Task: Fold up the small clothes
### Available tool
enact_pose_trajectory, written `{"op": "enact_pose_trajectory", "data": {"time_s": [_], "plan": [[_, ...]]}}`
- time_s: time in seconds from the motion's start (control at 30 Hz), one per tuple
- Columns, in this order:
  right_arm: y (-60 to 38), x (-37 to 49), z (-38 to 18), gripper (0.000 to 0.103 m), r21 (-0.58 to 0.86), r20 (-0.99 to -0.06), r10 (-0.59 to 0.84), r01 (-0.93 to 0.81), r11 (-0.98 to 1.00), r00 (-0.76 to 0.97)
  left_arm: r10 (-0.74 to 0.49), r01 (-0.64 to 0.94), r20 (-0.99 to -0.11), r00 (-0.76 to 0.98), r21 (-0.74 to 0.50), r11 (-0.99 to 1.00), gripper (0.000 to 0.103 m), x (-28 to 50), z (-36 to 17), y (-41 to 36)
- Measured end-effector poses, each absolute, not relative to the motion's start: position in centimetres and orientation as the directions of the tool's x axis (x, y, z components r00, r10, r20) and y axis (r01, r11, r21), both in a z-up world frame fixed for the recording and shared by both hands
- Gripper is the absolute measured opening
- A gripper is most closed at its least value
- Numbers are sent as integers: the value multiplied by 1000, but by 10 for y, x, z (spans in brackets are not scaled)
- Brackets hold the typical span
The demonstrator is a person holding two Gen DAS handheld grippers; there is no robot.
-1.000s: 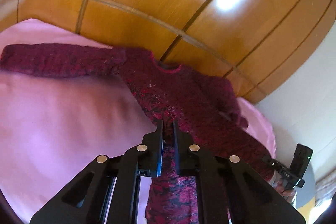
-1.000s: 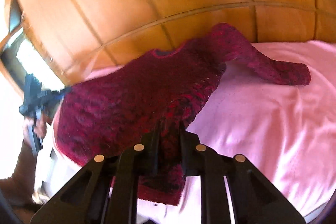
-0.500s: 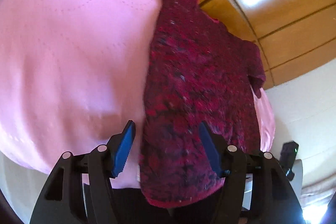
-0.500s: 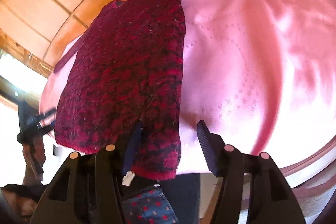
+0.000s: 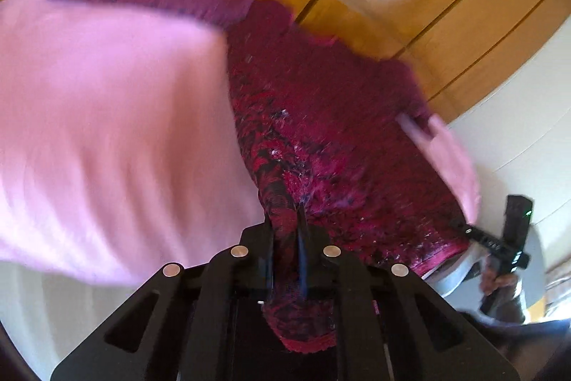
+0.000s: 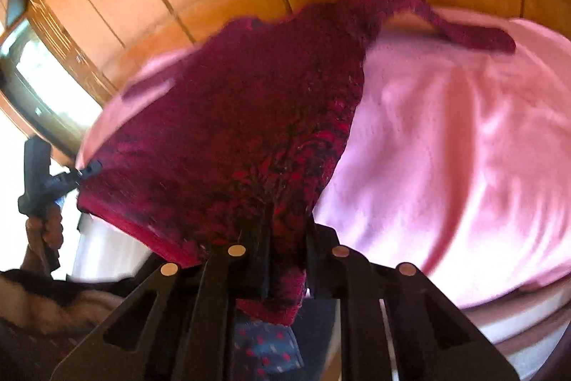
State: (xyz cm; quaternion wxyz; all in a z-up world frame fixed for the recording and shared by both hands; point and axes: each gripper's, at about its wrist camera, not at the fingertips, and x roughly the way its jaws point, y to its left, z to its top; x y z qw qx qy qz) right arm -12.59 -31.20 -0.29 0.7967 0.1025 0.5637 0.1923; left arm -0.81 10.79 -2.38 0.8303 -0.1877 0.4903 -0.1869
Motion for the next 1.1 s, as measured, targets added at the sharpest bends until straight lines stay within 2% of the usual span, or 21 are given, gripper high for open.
{"op": "enact_pose_trajectory", "data": {"time_s": [0.1, 0.17, 0.2, 0.23, 0.27, 0.3, 0.37, 0.43, 0.47, 0.53, 0.73, 0.93, 1.1], "plan": [[-317, -137, -33, 13, 375, -888, 400, -144, 916, 227, -444, 64, -799, 405, -460, 886, 9, -11, -53, 107], [-322, -136, -41, 14, 397, -883, 412, -110, 911, 223, -431, 41, -809, 401, -454, 890, 15, -9, -59, 110], [-325, -133, -41, 18, 422, -874, 431, -91, 902, 226, -422, 27, -808, 412, -452, 892, 16, -8, -56, 112], [-330, -130, -40, 23, 425, -870, 431, -76, 902, 241, -408, 21, -807, 426, -442, 897, 21, -6, -52, 112], [-338, -124, -37, 36, 424, -865, 424, -58, 904, 269, -373, 27, -802, 466, -409, 912, 28, -1, -43, 113], [-348, -117, -34, 44, 436, -853, 424, -30, 900, 304, -348, 32, -792, 501, -385, 922, 31, 1, -35, 112], [-368, -104, -30, 47, 475, -826, 432, 35, 879, 364, -328, 48, -763, 557, -364, 930, 45, 8, -20, 107], [-398, -83, -33, 58, 544, -779, 442, 130, 829, 444, -336, 70, -738, 585, -367, 927, 53, 19, -12, 97], [-412, -75, -36, 63, 586, -753, 451, 178, 790, 479, -339, 80, -731, 593, -365, 928, 54, 28, -10, 88], [-447, -55, -44, 64, 683, -684, 459, 278, 675, 566, -345, 103, -734, 585, -355, 929, 54, 39, -13, 73], [-519, 6, -65, 60, 773, -605, 373, 406, 488, 703, -349, 153, -766, 540, -319, 935, 54, 65, -32, 27], [-559, 78, -99, 56, 776, -619, 328, 492, 394, 714, -347, 159, -798, 493, -309, 938, 54, 82, -50, 2], [-571, 132, -127, 49, 782, -620, 337, 524, 338, 708, -335, 143, -814, 475, -304, 942, 59, 90, -60, -6]]}}
